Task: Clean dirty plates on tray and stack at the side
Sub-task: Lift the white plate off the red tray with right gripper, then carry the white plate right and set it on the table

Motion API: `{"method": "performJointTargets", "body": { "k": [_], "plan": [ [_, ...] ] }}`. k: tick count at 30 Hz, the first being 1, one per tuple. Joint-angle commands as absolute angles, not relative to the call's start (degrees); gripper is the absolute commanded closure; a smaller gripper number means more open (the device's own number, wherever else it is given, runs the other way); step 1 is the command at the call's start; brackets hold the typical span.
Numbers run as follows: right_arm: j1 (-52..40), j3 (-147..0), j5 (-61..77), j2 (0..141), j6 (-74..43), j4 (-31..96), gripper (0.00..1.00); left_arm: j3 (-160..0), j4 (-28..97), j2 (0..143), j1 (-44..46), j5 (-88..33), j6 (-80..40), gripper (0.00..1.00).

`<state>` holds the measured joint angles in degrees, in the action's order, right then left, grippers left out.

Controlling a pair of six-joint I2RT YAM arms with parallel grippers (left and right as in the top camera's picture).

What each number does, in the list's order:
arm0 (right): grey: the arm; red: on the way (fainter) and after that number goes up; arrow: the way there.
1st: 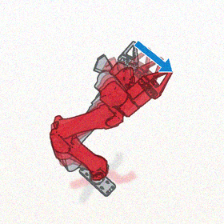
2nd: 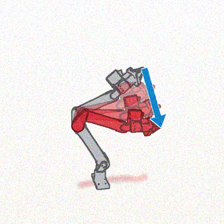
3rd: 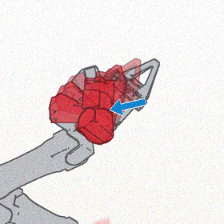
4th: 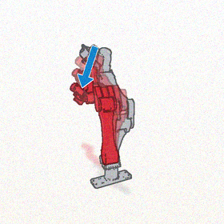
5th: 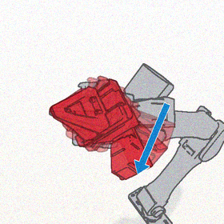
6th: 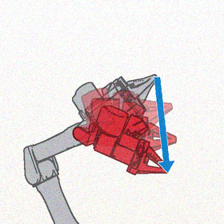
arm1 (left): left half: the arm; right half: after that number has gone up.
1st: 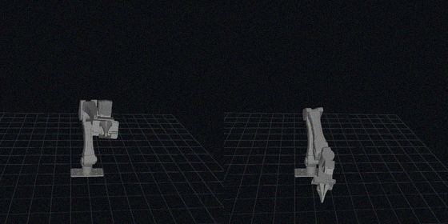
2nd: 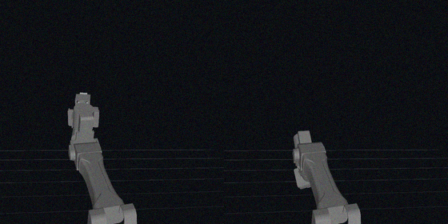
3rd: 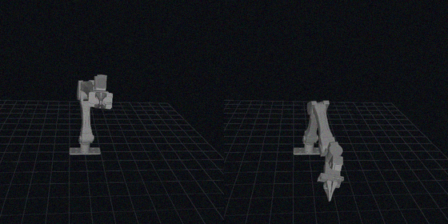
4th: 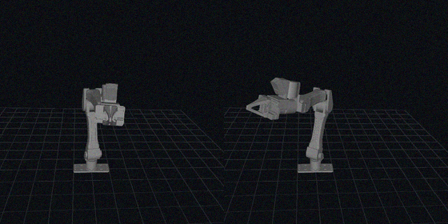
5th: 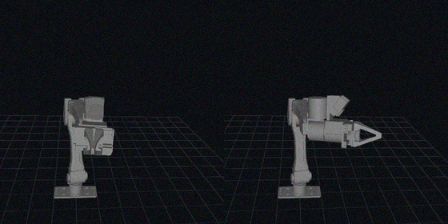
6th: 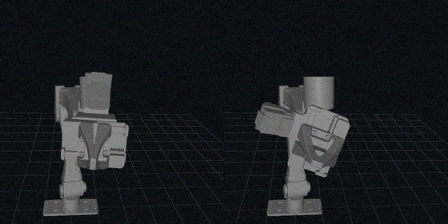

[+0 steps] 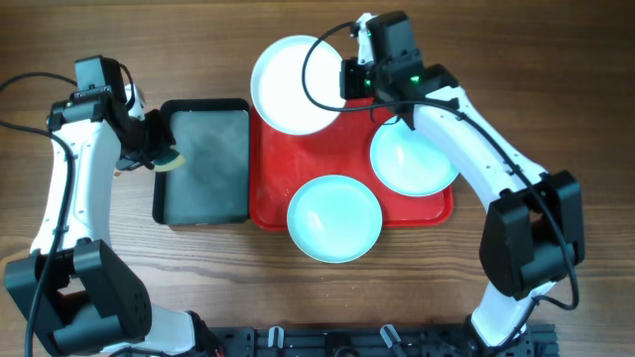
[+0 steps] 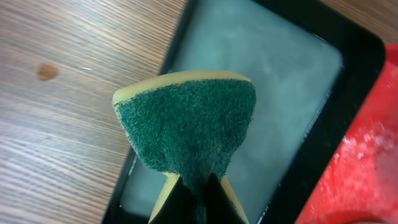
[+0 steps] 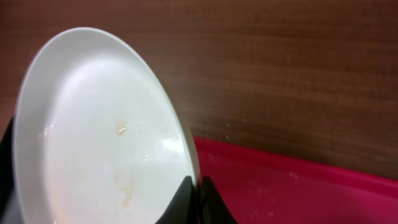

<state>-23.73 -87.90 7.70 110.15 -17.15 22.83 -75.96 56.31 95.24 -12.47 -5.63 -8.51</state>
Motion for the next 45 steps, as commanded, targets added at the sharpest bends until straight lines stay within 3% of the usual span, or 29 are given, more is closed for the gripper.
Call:
{"method": "performJointTargets", "body": {
  "k": [1, 7, 13, 25, 36, 45],
  "plan": [
    [-28.08, -88.97, 1.85, 109.73, -19.62, 20.14, 0.96, -72.66, 55.24, 93.76, -12.21, -9.87, -4.69, 0.96],
    [-36.03, -88.82, -8.51, 110.96, -18.39, 15.46, 0.96, -68.01, 53.32, 93.76, -12.21, -13.82, -4.93, 0.96],
    [-42.87, -88.82, -17.15, 112.29, -8.49, 8.64, 0.96, -65.98, 53.17, 93.76, -12.21, -13.93, -6.42, 0.95],
    [-46.48, -88.82, -24.03, 117.27, 3.84, -1.37, 0.96, -64.86, 52.03, 93.76, -12.21, -13.91, -6.42, 0.96],
    [-50.76, -88.82, -30.09, 117.27, 33.32, -16.23, 0.96, -64.86, 51.62, 93.76, -12.21, -13.93, -6.44, 0.96],
    [-54.59, -88.82, -30.30, 117.27, 49.93, -20.60, 0.96, -64.86, 51.05, 93.76, -12.21, -13.93, -6.44, 0.96]
  ]
}}
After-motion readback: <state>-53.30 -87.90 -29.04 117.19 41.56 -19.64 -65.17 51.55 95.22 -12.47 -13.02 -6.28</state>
